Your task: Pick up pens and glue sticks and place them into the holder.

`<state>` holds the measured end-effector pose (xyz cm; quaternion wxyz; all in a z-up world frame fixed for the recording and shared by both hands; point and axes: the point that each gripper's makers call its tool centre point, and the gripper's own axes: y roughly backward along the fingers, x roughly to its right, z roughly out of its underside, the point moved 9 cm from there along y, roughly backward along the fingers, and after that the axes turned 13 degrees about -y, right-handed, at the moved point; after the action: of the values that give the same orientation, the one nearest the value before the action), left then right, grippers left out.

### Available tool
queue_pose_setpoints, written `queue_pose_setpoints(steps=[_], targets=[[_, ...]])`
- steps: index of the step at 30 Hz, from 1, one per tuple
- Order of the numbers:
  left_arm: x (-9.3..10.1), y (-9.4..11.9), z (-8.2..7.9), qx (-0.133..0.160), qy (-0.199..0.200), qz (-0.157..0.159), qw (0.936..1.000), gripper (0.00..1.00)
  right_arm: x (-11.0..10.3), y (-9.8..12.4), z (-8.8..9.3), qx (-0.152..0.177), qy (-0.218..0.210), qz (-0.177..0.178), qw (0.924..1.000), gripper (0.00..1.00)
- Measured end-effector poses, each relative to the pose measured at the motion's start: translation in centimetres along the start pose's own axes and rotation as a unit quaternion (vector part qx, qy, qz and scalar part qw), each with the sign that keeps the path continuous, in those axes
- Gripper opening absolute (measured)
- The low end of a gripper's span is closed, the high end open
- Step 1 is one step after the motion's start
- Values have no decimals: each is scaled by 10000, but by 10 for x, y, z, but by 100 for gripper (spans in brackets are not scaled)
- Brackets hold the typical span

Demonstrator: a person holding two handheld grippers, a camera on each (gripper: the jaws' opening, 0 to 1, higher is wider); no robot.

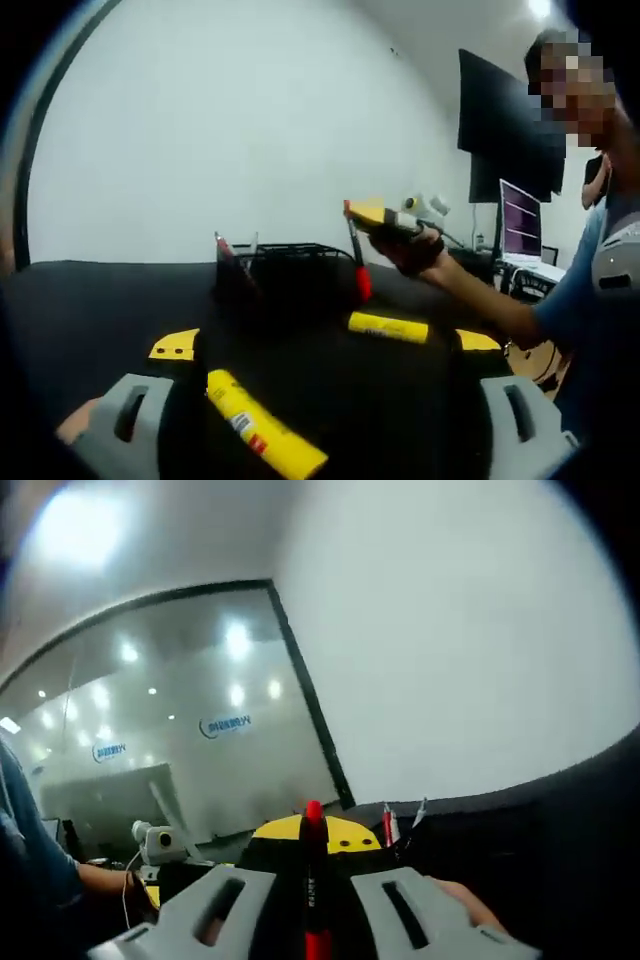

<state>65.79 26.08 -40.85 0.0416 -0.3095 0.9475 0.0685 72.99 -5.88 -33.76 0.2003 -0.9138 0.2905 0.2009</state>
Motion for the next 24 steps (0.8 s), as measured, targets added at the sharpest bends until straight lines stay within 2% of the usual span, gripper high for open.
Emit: queue_pose_setpoints(steps=[4,8,11,14,19,24], targets=[[-10,7,13,67,98,-256,9996,96,-9,2,-1,-10,469,-5,9989,3],[-14,9,28,-99,166,-310,9993,96,-15,4,-2,-193,1063,52,9941,3],[-16,11,36,-78,283,-304,9991,96,-20,6,-2,-275,1341,112,9905,3],[-15,11,36,-66,331,-281,9990,96,-20,6,-2,-355,1447,136,9887,3],[-16,11,37,129,535,-209,9983,96,-22,7,-2,-489,1463,56,9880,3],[-15,11,38,139,661,-132,9976,96,-33,8,-3,-599,1492,-179,9868,3]])
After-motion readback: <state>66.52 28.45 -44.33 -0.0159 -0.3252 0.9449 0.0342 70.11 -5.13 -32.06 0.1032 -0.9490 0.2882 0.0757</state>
